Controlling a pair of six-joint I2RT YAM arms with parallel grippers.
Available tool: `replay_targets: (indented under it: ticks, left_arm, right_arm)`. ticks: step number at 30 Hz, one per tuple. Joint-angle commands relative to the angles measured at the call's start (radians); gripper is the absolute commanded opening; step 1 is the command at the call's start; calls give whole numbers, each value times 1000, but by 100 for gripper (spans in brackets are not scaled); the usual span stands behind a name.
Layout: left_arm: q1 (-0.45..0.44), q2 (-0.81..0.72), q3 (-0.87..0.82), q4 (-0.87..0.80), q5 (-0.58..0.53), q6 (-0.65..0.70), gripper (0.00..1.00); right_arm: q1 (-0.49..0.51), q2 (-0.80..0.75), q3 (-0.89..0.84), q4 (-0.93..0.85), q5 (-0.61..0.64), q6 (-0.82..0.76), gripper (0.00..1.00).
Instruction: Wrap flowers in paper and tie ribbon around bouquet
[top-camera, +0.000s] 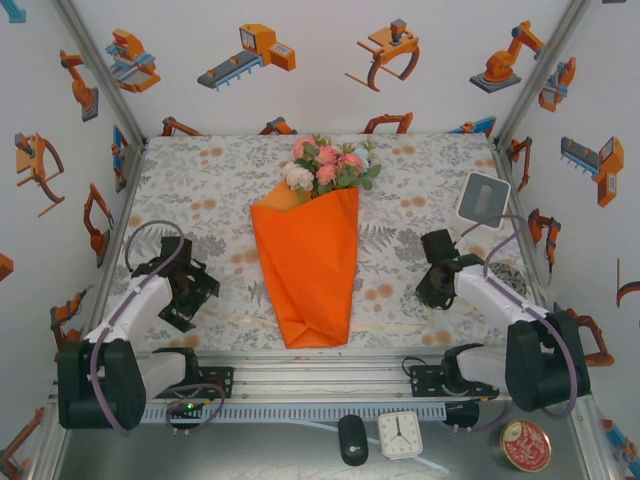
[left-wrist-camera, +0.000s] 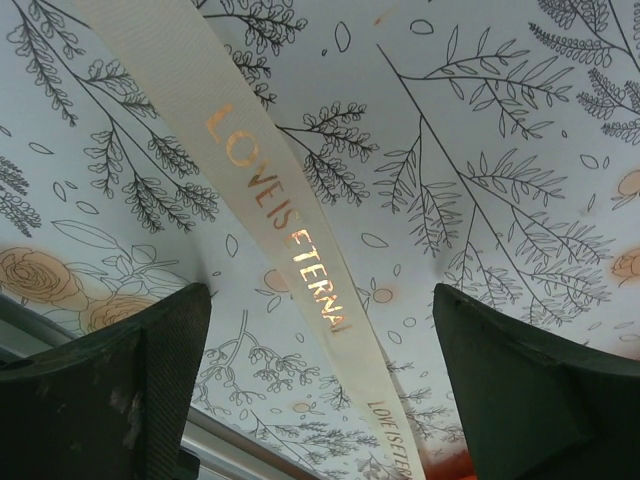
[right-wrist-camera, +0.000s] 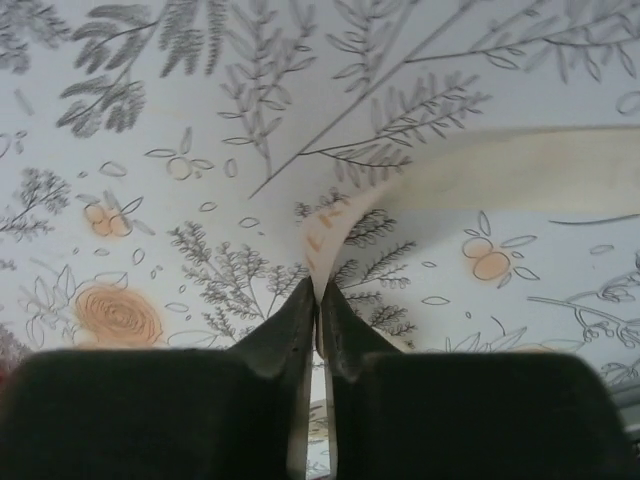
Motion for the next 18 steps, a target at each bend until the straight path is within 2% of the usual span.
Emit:
replay_targets:
  ticks: [1, 3, 7, 8, 11, 18]
  left_arm:
    - [10, 70, -3, 69, -13, 10, 80]
    - [11, 117, 0, 89, -2, 6, 67]
    - [29, 196, 11, 163, 35, 5, 10]
    - [36, 205, 18, 193, 49, 17, 0]
    - [51, 237, 76, 281, 89, 51, 0]
    - [54, 410, 310, 386, 103, 132, 0]
  right_arm:
    - [-6, -36, 2, 55, -10, -11, 0]
    - [-6, -45, 13, 64, -12, -8, 0]
    - [-7, -31, 48, 105, -1, 24, 0]
    - [-8, -17, 68, 114, 13, 30, 0]
    - [-18, 55, 151, 141, 51, 31, 0]
    - [-65, 269, 352, 242, 42, -3, 0]
